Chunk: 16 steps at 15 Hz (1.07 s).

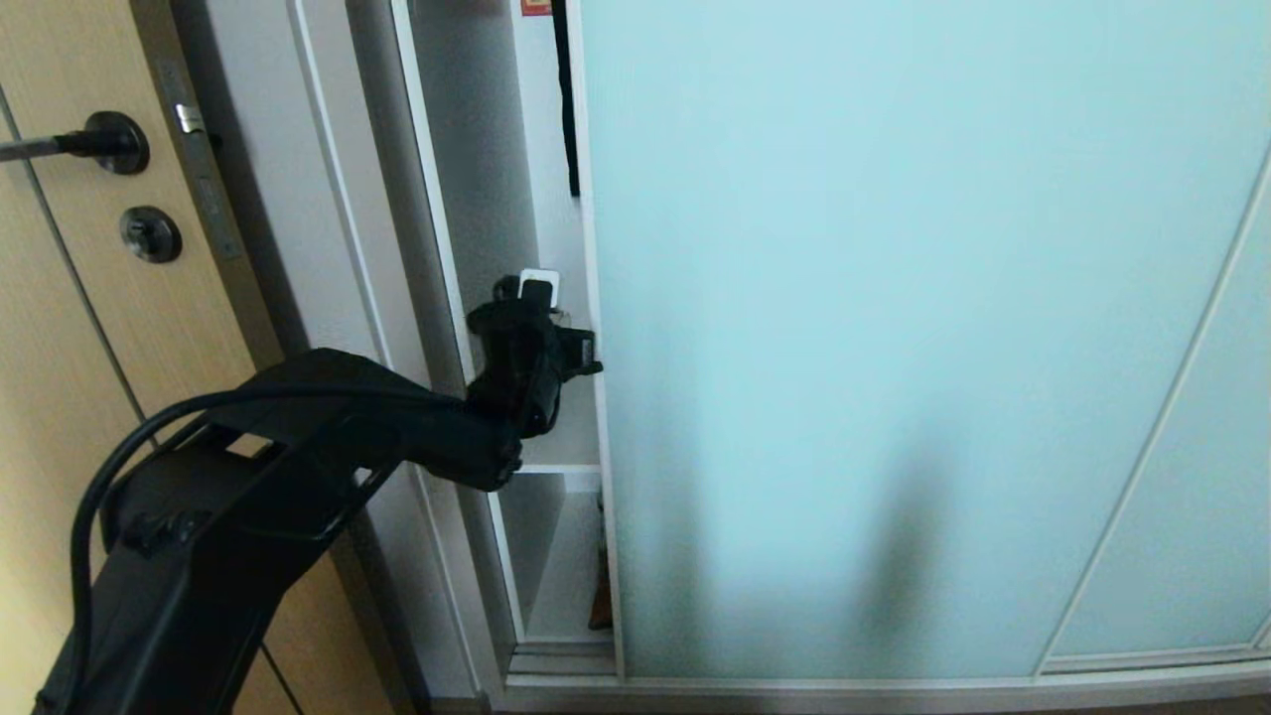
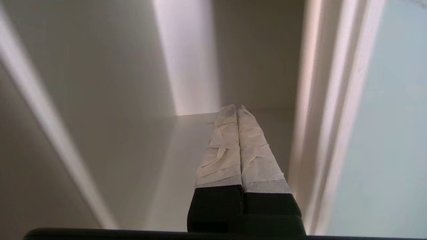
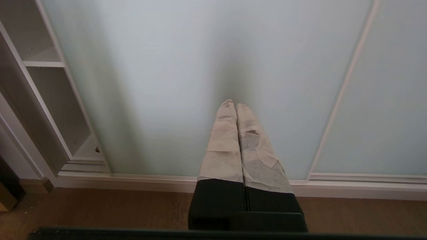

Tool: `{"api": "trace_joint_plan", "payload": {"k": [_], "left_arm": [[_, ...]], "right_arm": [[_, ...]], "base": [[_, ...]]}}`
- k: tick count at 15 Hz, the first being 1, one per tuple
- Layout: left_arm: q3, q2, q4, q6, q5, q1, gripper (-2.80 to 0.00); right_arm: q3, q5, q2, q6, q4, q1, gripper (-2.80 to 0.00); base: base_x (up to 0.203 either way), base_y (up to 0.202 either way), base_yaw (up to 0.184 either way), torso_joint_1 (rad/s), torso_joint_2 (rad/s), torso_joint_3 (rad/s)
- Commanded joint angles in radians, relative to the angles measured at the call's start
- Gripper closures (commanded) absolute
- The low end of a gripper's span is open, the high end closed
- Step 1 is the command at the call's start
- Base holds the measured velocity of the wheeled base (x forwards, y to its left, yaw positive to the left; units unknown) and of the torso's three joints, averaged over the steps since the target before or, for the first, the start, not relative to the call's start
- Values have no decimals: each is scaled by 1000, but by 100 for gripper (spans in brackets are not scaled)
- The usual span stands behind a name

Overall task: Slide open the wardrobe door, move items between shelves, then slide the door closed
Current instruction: Open the door

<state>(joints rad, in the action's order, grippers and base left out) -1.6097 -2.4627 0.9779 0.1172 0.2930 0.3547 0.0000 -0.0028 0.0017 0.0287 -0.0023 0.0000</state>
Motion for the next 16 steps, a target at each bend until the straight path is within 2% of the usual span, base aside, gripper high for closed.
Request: {"api": "trace_joint_plan", "payload": {"k": [1,10,13,16], "left_arm": [[-6,-8,5,1,3,27,0],[-8,-43,19,19,30,222,0],[-15,-31,19,30,62,278,0],[-14,4,50,59,102,274,0]], "right_arm": [[0,0,1,0,-1,0,0],[0,0,1,0,0,0,0],[0,0,1,0,-1,0,0],[0,0,1,0,-1,0,0]], "base": [[0,0,0,0,0,0],[0,0,0,0,0,0],[0,0,0,0,0,0],[0,0,0,0,0,0]]}}
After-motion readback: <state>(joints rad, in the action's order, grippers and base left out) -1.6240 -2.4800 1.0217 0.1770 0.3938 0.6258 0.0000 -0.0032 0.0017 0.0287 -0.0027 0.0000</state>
